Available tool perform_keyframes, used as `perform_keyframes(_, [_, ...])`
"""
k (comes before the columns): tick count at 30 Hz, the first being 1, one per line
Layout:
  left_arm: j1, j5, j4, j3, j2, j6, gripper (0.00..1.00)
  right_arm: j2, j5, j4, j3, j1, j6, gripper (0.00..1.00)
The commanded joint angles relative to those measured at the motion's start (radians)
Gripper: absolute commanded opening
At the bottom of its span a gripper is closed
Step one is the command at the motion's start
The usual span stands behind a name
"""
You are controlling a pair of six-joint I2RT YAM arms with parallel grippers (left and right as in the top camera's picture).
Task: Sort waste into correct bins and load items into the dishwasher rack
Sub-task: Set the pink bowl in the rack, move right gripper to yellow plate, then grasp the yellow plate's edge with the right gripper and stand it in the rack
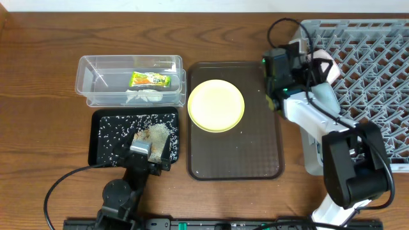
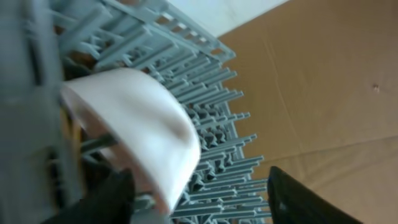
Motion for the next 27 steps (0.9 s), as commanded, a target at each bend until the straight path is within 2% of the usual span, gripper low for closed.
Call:
perform_keyframes(1, [0.005, -0.006, -0.037, -0.018, -0.005, 0.002, 0.97, -0.051, 0.011, 0.002, 0.000, 0.061, 0.007, 0.72])
perform_keyframes(5, [0.005, -0.006, -0.037, -0.018, -0.005, 0.002, 0.97, -0.093, -0.042, -0.037, 0.000, 0.131, 0.023, 0.75])
perform_keyframes(9, [0.005, -0.005, -0.037, -0.018, -0.005, 0.002, 0.97, -0.110, -0.214, -0.124, 0.000, 0.194, 0.132, 0.75])
perform_keyframes(15, [0.005, -0.006, -0.036, -0.018, -0.005, 0.002, 0.97, -0.110, -0.713, -0.391, 0.000, 0.228, 0.475, 0.72])
perform_keyframes(19, [0.005, -0.006, -0.036, -0.018, -0.005, 0.002, 0.97, -0.110, -1.011, -0.504, 0.000, 0.223, 0.602, 0.61])
perform_keyframes(22, [0.005, -0.006, -0.036, -0.018, -0.005, 0.002, 0.97, -0.110, -1.083, -0.547, -0.002, 0.221, 0.652, 0.56])
perform_keyframes(27, [0.005, -0.006, -0.037, -0.018, -0.005, 0.002, 0.97, -0.102, -1.084, -0.548, -0.027, 0.221, 0.732, 0.47])
